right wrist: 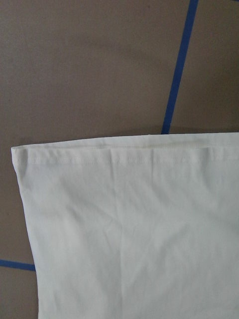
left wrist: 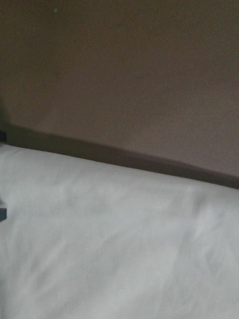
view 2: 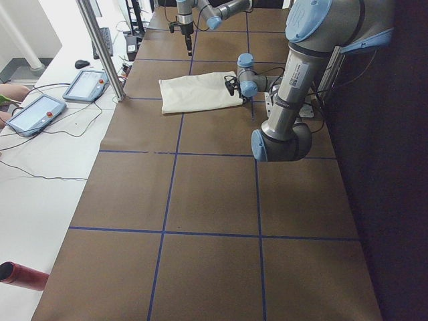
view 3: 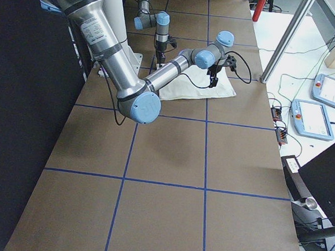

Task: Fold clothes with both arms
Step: 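Lower the right gripper to the bundle's near corner beside the left gripper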

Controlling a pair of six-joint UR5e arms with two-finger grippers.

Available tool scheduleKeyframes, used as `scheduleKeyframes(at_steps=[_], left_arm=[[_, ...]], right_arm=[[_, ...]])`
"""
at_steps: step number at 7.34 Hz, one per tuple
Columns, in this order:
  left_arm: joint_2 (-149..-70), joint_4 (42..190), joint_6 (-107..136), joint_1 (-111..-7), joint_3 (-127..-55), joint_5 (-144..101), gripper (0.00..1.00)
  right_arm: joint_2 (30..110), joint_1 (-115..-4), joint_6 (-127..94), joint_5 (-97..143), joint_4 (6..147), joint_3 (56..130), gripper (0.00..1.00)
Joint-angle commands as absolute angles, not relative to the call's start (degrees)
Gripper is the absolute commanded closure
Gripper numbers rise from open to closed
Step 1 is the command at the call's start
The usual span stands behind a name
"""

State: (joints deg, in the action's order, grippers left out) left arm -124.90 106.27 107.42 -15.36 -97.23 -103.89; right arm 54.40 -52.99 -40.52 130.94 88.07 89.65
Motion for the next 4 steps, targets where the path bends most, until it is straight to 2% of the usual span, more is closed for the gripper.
scheduleKeyframes(at_steps=[1,4], left_arm=[[-124.7,106.4,107.0,-15.4,-97.5,-103.8,1.00],[-124.2,106.1,104.2,-15.8,-99.0,-103.8,1.00]], right_arm=[[54.4,-53.0,-40.5,131.0,88.1,89.6,0.00],[56.2,-51.3,-47.8,130.7,87.0,90.4,0.00]])
